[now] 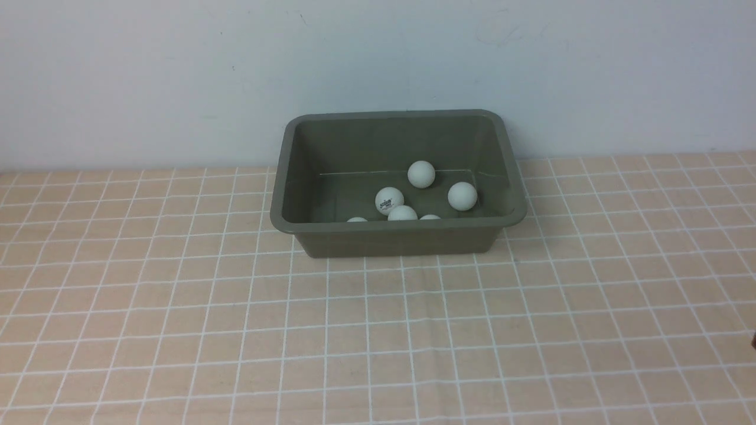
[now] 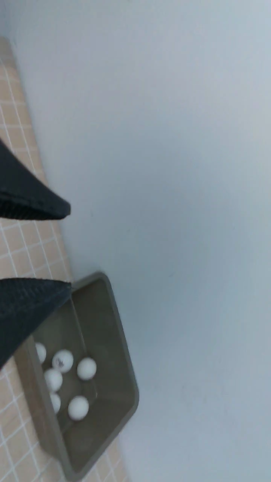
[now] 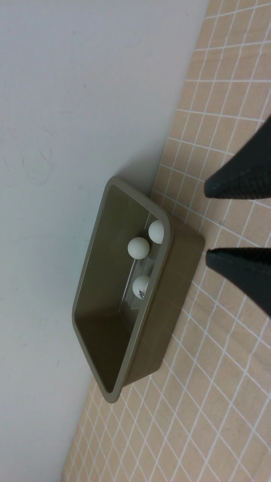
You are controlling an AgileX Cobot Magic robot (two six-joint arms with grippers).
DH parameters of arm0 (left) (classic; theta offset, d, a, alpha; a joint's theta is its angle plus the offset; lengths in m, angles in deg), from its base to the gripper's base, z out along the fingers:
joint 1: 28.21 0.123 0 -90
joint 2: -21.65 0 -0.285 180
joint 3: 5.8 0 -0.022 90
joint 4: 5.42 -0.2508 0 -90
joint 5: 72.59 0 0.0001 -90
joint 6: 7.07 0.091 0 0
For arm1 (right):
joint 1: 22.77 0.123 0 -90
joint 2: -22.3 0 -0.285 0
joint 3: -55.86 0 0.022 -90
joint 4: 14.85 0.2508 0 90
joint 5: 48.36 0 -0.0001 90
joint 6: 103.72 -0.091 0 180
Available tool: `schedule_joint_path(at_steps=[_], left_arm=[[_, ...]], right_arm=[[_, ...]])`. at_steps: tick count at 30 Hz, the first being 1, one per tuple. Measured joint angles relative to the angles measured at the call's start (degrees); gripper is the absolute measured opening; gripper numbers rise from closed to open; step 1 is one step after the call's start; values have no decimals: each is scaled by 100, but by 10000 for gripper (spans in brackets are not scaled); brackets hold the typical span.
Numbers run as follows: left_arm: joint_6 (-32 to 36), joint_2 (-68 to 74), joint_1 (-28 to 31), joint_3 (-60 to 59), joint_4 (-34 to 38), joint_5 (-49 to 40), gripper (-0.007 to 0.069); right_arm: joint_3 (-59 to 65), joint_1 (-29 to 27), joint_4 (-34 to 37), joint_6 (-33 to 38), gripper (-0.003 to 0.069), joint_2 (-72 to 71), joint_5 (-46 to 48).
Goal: Put the table tennis balls into the box on the light coffee tablecloth.
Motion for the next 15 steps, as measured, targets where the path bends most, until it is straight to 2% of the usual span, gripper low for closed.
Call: schedule_joint_path(at_steps=[5, 12, 15], left_arm=[[42, -734, 656, -1065, -5, 325, 172], [42, -1370, 727, -3271, 129, 1935, 172], [42, -1665, 727, -4001, 148, 2355, 172]], right_arm=[[0, 0, 0, 0, 182, 0, 0], [0, 0, -2, 0, 182, 0, 0], [0, 0, -2, 0, 182, 0, 0]])
